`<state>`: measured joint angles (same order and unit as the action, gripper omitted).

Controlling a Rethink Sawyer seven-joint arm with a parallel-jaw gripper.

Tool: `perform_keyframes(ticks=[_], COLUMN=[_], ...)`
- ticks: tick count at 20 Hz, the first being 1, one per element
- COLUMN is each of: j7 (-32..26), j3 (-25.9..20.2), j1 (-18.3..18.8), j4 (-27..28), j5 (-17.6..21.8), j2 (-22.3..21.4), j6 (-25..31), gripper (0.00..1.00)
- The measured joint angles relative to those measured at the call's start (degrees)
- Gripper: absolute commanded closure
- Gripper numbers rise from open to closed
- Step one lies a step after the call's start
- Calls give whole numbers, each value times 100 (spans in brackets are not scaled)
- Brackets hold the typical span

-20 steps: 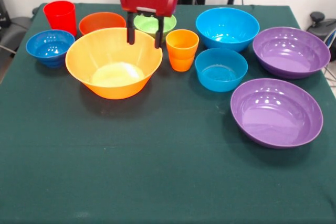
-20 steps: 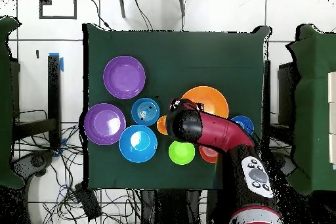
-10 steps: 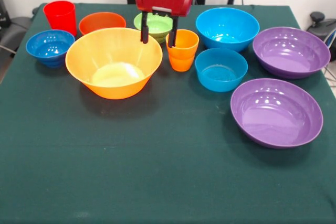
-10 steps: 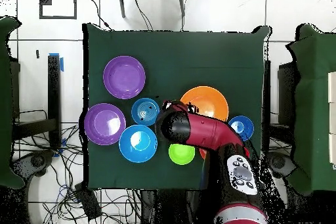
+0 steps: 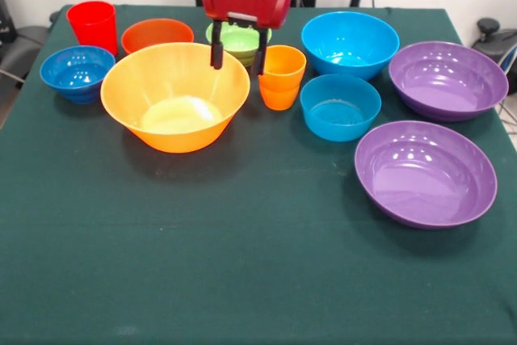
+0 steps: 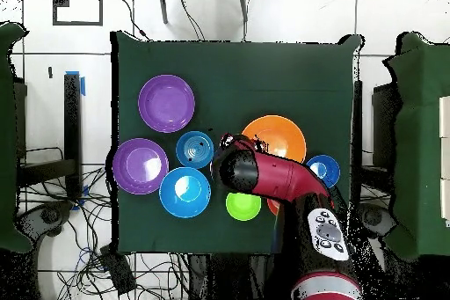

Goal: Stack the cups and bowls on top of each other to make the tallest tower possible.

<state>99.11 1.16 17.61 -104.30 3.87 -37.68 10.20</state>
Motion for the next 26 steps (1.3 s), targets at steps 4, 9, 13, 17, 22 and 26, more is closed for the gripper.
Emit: perform_keyframes(ticks=[4,9,13,17,22,26], j7=[36,39,39,39,40,40], j3=[-8,-97,-120,-135,-335,-550], j1=[56,209,277,270,417,606], j4=[0,2,4,2,2,2], j5=[0,0,-1,0,-1,-1], j2=[77,265,425,520,590,600], j6=[-80,-193,-296,-381,-561,-677], gripper=[0,0,0,0,0,0])
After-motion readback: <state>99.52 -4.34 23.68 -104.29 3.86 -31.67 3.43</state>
